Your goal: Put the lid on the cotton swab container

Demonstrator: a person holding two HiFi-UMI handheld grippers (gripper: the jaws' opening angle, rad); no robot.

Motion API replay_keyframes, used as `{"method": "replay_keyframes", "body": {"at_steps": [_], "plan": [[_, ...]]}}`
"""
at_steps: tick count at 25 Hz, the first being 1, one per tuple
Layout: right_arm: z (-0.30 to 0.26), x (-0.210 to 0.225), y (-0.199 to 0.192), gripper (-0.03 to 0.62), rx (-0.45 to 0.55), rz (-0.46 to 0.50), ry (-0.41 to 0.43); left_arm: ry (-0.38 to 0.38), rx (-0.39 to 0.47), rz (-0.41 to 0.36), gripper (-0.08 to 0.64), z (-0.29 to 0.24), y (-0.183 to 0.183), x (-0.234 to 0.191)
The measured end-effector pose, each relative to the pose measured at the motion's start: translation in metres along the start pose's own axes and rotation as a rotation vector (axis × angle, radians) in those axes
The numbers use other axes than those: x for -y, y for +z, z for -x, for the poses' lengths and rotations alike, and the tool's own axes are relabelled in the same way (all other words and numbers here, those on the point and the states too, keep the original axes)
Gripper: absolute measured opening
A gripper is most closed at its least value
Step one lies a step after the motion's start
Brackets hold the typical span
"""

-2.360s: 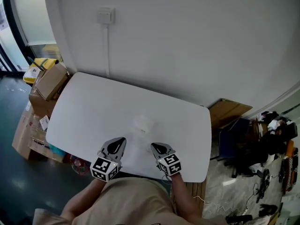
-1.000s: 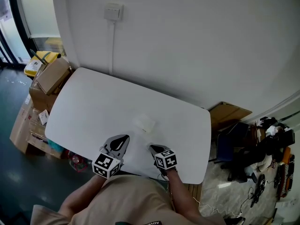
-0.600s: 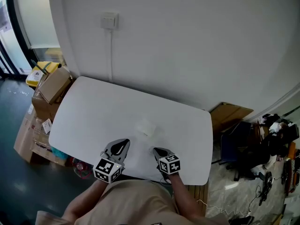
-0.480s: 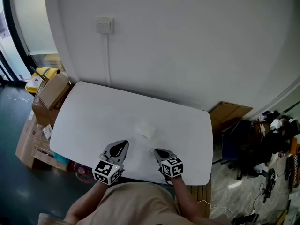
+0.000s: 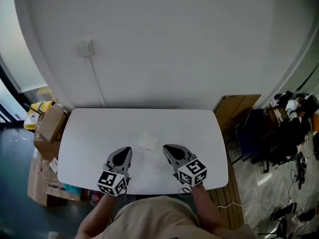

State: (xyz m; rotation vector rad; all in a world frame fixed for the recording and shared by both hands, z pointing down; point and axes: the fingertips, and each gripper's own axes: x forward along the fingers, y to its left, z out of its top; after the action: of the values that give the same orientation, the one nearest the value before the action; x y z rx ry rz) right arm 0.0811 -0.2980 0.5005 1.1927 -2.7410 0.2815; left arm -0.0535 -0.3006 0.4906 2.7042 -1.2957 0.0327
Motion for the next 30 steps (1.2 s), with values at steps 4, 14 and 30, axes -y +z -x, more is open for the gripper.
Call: {"method": "replay_keyframes", "body": {"at_steps": [4, 14, 30], "plan": [[0.008, -0.001, 0.024, 0.017, 0.060, 0.056, -0.015, -0.028, 0.025, -0.039, 0.014, -0.014, 0.016, 0.008], [0.023, -0.007, 0.036, 0.017, 0.100, 0.060, -0.032, -0.049, 0.010, -0.058, 0.014, -0.018, 0.022, 0.012], [0.020, -0.017, 0.025, 0.017, 0.092, 0.035, -0.032, -0.045, -0.008, -0.039, 0.014, -0.003, 0.010, 0.006]]}}
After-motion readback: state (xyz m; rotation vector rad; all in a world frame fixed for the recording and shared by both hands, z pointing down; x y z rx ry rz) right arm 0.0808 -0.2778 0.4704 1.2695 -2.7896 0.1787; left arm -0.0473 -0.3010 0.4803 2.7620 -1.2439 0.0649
